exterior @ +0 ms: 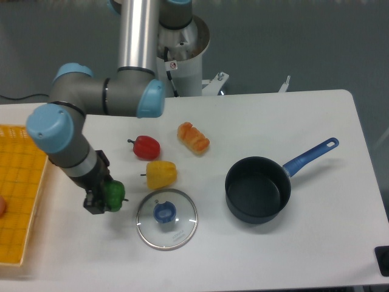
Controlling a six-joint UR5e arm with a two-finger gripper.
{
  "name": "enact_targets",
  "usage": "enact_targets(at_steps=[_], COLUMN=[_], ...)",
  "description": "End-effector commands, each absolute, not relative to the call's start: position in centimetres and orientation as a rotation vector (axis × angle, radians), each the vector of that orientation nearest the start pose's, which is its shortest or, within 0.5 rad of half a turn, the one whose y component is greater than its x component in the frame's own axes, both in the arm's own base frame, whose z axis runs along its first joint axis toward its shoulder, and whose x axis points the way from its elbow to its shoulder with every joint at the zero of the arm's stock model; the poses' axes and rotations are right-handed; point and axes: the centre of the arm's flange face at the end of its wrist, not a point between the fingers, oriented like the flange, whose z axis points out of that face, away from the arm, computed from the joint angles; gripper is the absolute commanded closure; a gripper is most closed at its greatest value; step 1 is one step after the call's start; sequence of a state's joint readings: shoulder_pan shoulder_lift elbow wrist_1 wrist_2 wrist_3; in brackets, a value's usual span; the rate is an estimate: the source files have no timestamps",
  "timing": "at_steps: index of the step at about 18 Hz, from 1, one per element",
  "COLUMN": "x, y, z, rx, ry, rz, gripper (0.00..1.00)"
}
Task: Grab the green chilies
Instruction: 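Lift the green bell pepper and carry it toward the glass lid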
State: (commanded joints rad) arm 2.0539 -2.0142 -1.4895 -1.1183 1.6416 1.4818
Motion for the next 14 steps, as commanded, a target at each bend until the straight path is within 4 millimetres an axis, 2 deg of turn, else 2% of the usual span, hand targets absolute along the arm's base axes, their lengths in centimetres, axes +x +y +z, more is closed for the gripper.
enact_targets(at_steps=[2,3,7,8,10,14], x=[-21.2,-21.4,-22.8,-23.7,-23.9,-25.4], y=[63.5,63.5,63.0,62.7,62.5,61.0], z=[32.7,32.9,32.9,32.9,32.7,32.7], rx=[-2.747,-2.740,-2.730,-2.741,-2.738,-2.740], ry=[1.442,1.441,1.465,1.447,1.456,1.471], rz=[0.160,0.161,0.163,0.164,0.160,0.150], gripper=[0.38,0.38,0.38,0.38,0.38,0.38])
